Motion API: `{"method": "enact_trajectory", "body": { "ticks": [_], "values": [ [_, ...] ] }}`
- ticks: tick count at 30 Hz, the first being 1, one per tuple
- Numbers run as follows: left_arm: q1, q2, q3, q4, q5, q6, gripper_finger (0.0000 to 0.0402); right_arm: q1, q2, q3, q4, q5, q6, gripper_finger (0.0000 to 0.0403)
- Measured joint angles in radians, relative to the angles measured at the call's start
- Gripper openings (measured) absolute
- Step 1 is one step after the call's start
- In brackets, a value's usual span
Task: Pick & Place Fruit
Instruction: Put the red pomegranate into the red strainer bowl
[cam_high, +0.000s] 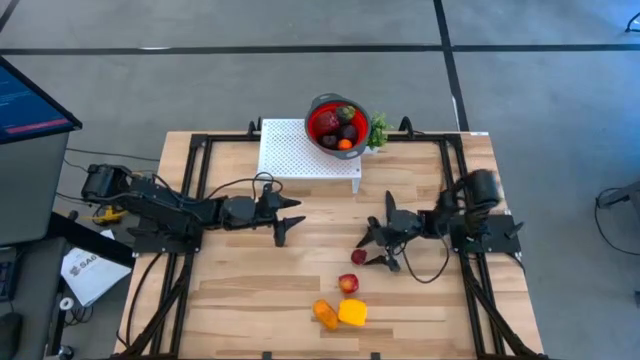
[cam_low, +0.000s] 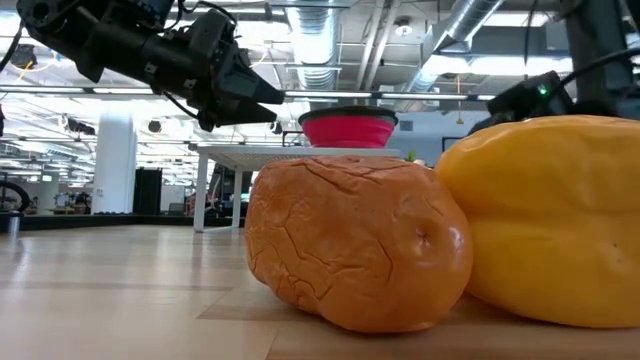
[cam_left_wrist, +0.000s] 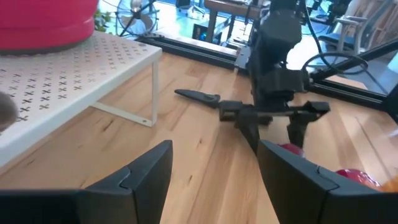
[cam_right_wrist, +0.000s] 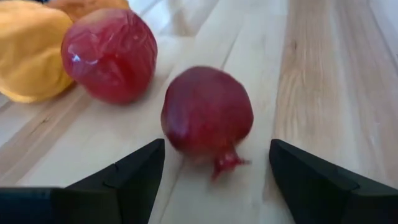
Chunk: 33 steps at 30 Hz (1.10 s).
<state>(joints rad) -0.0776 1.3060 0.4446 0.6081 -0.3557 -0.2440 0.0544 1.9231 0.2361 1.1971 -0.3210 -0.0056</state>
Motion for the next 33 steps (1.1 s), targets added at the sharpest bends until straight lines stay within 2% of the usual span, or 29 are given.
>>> {"method": "enact_trajectory", "body": {
  "ticks": [4,8,12,16,19,23,26,30,33],
  "values": [
    [0.0,0.0,0.0,0.007,-0.016,-0.005,0.0227,0.003,0.136,0.003,0.21,-0.001,0.041,0.0285],
    [0.0,0.0,0.0,0.01,-0.02,-0.008,0.0226,0.001,0.224,0.004,0.332,-0.015,0.061,0.0274],
    [0.0,0.0,0.0,0.019,-0.02,-0.008,0.0225,0.003,0.255,0.006,0.37,-0.014,0.079,0.0235],
    [0.0,0.0,0.0,0.023,-0.034,-0.028,0.0225,0.001,0.217,-0.009,0.347,-0.016,0.116,0.0178],
    [0.0,0.0,0.0,0.023,-0.038,-0.03,0.0225,-0.011,0.157,-0.042,0.332,-0.016,0.186,0.0147],
    [0.0,0.0,0.0,0.023,-0.038,-0.03,0.0225,-0.042,0.029,-0.089,0.281,0.007,0.329,0.0147],
    [0.0,0.0,0.0,0.023,-0.042,-0.026,0.0224,-0.079,-0.108,-0.09,0.224,0.009,0.417,0.0161],
    [0.0,0.0,0.0,0.024,-0.046,-0.019,0.0224,-0.117,-0.318,-0.043,-0.061,0.013,0.438,0.0168],
    [0.0,0.0,0.0,0.024,-0.046,-0.018,0.0224,-0.134,-0.479,0.055,-0.406,0.015,0.38,0.0155]
  ]
}}
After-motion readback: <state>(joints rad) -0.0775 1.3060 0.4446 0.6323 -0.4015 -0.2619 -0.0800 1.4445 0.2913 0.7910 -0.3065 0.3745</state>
